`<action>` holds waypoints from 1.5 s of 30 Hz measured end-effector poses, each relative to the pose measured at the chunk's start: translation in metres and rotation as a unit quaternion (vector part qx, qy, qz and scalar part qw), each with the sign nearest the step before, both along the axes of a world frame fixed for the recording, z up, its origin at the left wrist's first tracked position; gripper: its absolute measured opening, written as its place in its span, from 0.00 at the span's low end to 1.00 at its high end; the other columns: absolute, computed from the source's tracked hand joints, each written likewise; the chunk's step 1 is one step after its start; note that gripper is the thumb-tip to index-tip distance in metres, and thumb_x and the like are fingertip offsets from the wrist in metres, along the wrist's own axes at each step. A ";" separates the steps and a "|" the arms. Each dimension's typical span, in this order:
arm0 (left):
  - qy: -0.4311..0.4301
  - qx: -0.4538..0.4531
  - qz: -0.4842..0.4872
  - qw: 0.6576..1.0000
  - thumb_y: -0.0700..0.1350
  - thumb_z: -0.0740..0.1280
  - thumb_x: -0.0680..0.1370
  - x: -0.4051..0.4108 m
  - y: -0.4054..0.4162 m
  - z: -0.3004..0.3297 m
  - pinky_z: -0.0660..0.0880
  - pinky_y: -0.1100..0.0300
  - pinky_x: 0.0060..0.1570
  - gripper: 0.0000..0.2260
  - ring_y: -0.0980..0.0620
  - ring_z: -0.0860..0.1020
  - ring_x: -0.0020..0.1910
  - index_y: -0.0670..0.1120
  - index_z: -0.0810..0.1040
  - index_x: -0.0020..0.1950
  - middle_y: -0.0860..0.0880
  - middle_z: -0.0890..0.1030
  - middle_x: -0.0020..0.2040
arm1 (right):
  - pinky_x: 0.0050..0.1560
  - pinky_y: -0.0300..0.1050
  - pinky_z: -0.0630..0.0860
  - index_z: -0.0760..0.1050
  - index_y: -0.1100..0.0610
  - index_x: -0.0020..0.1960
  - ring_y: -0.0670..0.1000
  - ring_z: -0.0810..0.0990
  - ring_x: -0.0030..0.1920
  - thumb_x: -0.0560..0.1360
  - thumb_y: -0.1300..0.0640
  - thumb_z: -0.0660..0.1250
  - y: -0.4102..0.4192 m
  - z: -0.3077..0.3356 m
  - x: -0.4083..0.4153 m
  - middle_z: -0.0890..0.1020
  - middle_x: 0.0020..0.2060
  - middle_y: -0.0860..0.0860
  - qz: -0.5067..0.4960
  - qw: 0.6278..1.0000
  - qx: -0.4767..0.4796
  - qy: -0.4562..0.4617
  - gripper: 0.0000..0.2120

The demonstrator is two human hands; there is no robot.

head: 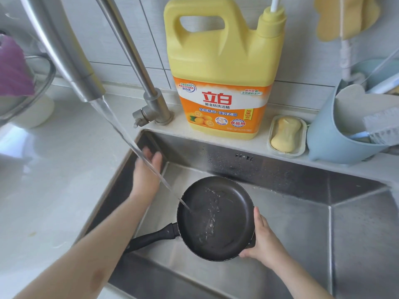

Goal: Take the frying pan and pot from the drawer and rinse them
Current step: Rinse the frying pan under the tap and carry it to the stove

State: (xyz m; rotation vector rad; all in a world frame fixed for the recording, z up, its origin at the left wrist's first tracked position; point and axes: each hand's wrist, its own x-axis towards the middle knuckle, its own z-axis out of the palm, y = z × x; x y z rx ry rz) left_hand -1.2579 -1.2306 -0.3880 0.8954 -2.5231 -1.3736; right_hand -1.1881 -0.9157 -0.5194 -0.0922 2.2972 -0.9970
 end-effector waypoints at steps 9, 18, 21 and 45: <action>-0.396 -0.084 -0.345 0.847 0.49 0.80 0.64 0.082 -0.001 -0.092 0.67 0.52 0.68 0.62 0.45 0.67 0.71 0.55 0.33 0.78 0.47 0.57 0.73 | 0.65 0.33 0.62 0.30 0.47 0.77 0.37 0.55 0.69 0.57 0.54 0.84 0.002 -0.006 -0.006 0.46 0.77 0.41 -0.006 0.999 -0.036 -0.021 0.72; -0.337 0.006 -0.355 0.872 0.45 0.82 0.61 0.077 -0.003 -0.102 0.72 0.64 0.53 0.63 0.58 0.75 0.44 0.62 0.36 0.77 0.57 0.74 0.51 | 0.71 0.49 0.67 0.30 0.42 0.77 0.44 0.53 0.76 0.51 0.49 0.84 0.005 -0.015 -0.009 0.46 0.77 0.38 -0.015 0.998 -0.050 -0.030 0.75; -0.360 -0.001 -0.366 0.858 0.44 0.81 0.63 0.060 -0.007 -0.079 0.71 0.58 0.64 0.63 0.54 0.76 0.53 0.62 0.33 0.76 0.56 0.73 0.60 | 0.68 0.52 0.71 0.34 0.36 0.76 0.49 0.65 0.72 0.48 0.46 0.84 0.010 -0.013 -0.010 0.60 0.75 0.45 -0.032 0.996 -0.067 -0.044 0.74; -0.331 -0.005 -0.421 0.845 0.44 0.79 0.65 0.068 -0.030 0.112 0.72 0.68 0.58 0.55 0.64 0.78 0.56 0.67 0.43 0.75 0.63 0.80 0.58 | 0.51 0.46 0.81 0.53 0.36 0.75 0.52 0.84 0.50 0.59 0.64 0.81 0.000 0.154 0.017 0.80 0.56 0.40 -0.051 0.968 -0.238 -0.064 0.56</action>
